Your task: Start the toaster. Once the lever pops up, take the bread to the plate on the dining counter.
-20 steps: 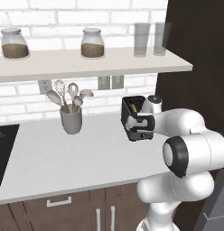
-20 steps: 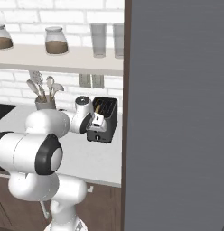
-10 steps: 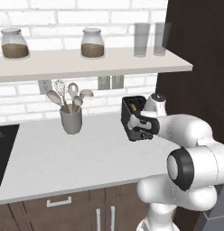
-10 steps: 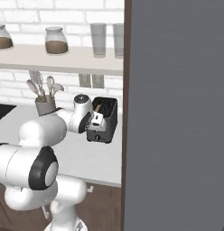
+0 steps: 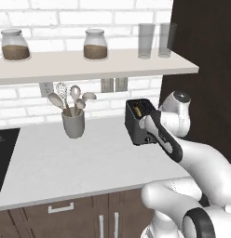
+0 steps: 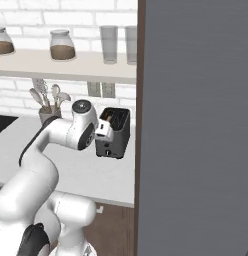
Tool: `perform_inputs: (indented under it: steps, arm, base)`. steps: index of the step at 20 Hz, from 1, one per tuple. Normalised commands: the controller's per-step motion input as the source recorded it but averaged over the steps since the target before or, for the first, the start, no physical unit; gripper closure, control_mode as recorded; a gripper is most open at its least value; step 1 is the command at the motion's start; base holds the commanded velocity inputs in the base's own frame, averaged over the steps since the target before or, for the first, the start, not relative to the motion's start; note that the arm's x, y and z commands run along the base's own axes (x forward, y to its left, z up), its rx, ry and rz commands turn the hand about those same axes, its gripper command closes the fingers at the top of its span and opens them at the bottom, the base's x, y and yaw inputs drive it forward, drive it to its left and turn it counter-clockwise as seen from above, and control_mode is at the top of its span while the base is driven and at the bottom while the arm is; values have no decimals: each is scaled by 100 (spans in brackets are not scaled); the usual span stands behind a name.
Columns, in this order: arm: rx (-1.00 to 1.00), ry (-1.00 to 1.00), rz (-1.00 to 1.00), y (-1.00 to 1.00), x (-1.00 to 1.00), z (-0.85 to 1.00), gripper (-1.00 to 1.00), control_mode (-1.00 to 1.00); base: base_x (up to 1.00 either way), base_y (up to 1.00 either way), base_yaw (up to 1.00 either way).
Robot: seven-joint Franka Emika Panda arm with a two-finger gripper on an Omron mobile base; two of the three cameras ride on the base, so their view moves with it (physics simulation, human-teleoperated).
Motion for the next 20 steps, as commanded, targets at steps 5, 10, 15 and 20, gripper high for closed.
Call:
perform_inputs:
  steps: [5, 10, 15, 20]
  arm:
    - [0, -31, 0, 0, -9, 36, -100, -100]
    - [0, -33, 0, 0, -1, 33, -100, -100]
    - [0, -17, 0, 0, 0, 35, -100, -100]
    - [0, 11, 0, 0, 38, 20, -100, -100]
  base:
    - [0, 0, 0]
    - [0, 0, 0]
    - [0, 0, 0]
    - [0, 0, 0]
